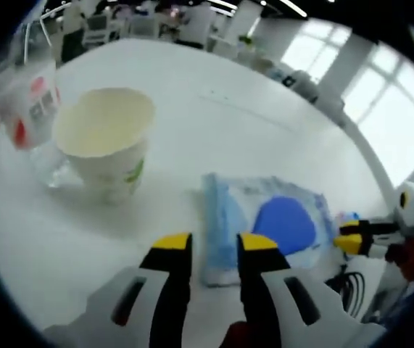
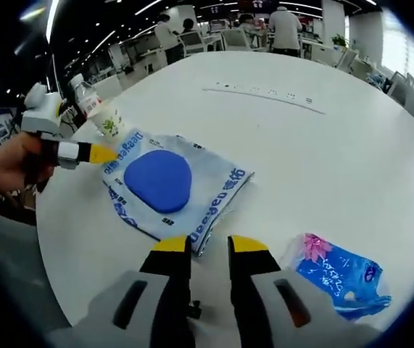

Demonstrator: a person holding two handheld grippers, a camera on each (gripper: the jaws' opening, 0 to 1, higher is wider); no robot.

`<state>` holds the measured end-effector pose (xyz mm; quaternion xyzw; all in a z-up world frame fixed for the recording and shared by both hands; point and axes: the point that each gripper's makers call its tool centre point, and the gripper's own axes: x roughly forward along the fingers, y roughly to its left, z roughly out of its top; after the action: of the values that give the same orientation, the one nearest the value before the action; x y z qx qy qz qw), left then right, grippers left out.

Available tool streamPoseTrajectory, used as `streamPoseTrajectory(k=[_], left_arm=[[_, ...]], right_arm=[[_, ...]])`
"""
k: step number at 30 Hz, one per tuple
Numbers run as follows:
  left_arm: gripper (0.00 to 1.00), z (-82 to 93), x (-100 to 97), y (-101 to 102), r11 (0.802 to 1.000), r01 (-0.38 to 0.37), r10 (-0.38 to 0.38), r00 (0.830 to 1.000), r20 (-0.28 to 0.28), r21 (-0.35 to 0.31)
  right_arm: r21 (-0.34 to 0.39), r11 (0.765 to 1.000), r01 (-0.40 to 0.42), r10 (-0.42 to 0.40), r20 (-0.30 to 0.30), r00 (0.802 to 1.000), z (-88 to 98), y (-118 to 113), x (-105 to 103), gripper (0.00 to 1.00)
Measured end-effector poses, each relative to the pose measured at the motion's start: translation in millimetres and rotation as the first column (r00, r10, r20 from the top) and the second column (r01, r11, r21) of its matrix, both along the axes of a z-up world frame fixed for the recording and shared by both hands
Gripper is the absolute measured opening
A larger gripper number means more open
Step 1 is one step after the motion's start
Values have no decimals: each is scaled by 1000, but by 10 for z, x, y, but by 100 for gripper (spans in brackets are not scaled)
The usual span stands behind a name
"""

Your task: Arrange the tabletop items into an orderly group along one side of the table until the central work area is clear of visible clutter.

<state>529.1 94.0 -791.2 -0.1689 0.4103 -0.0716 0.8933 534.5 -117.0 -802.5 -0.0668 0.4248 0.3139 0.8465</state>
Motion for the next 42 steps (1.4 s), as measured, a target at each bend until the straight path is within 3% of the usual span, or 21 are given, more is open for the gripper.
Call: streamPoseTrajectory(k=[2, 7, 10, 17, 25, 34, 42], left_arm=[[22, 17, -20, -26, 1000, -7, 7, 1000, 27, -15], [22, -80, -91, -36, 999, -30, 30, 1000, 9, -25], [22, -96, -77, -113, 997, -21, 22, 1000, 16, -70], [15, -141, -53, -21, 999, -33, 33, 999, 11, -20], [5, -132, -87, -60, 999, -29, 29, 1000, 9, -13], [4, -58, -57, -50, 998, -52, 53, 998, 23, -27], [4, 39, 85, 56, 996, -80, 82, 995, 52, -34]], right_arm=[[33, 999, 30, -29, -13, 999, 2, 11, -15, 19], [46, 998, 32, -31, -32, 999, -35, 53, -72, 18], [67, 997, 44, -41, -60, 997, -72, 87, -84, 18], [102, 992, 73, -65, -77, 995, -80, 157, -79, 8], [92, 993, 76, -71, -60, 996, -76, 177, -63, 5], [94, 994, 60, -58, -26, 998, 5, 211, -11, 4], [115, 992, 50, -52, 21, 998, 133, 309, 125, 3]])
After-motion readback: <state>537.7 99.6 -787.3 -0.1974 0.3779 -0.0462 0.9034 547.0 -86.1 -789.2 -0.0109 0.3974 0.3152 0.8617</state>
